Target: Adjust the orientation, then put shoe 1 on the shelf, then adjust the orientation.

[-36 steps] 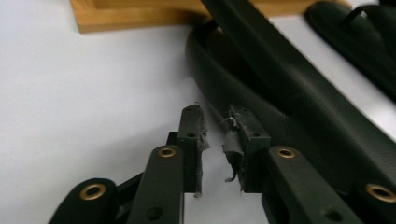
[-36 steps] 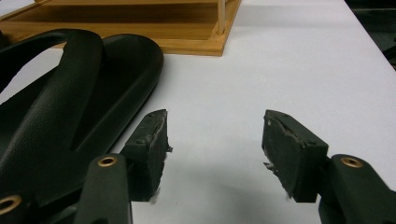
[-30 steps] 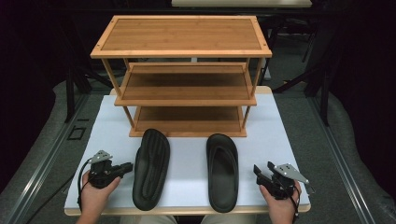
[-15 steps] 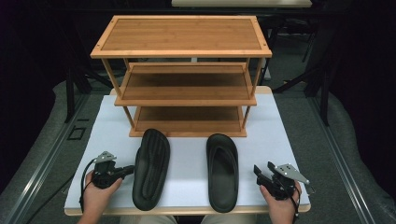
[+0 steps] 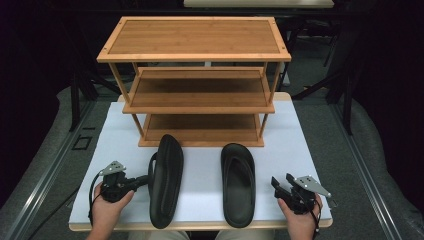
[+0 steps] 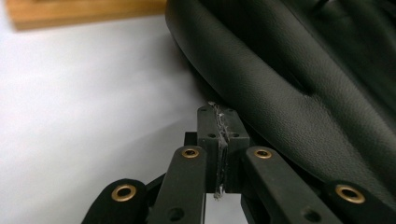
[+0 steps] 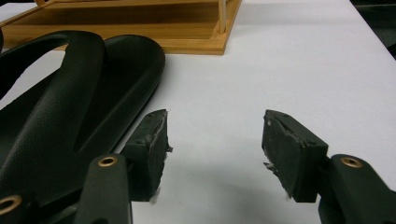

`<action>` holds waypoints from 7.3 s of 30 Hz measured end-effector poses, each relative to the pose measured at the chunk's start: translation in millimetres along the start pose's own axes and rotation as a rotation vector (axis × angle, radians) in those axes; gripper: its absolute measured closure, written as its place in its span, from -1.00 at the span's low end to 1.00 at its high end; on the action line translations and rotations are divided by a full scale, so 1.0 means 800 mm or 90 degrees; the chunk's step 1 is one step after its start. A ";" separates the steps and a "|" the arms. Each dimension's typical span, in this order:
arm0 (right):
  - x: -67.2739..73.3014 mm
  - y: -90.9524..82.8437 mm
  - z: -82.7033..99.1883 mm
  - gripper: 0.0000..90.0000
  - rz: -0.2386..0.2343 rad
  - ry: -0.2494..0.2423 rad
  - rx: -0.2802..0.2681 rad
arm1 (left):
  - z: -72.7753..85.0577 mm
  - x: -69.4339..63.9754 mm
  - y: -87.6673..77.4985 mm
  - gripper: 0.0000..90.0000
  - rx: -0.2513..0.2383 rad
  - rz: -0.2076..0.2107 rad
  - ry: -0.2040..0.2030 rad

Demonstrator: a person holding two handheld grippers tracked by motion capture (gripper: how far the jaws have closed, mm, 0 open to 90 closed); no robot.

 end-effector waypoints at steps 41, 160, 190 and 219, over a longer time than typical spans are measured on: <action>-0.001 -0.002 0.001 -0.10 -0.005 0.007 -0.001 | -0.053 -0.100 0.076 0.00 -0.027 0.098 0.046; -0.004 -0.005 0.003 -0.10 -0.011 0.020 -0.001 | -0.093 -0.037 -0.054 0.54 -0.148 -0.020 -0.009; -0.005 -0.005 0.003 -0.10 -0.006 0.023 -0.007 | -0.158 -0.024 -0.118 0.54 -0.173 -0.018 -0.004; -0.005 -0.005 0.003 -0.10 -0.007 0.023 -0.003 | -0.234 0.036 -0.073 0.54 -0.174 -0.040 -0.030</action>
Point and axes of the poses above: each handheld gripper's, and its own axes: y roughly forward along the jaws, z roughly out of its underside, x roughly to its left, the point moved 10 cm from there along y, roughly forward along the jaws, and after that the axes turned 15 degrees about y, right-handed, at the moved point
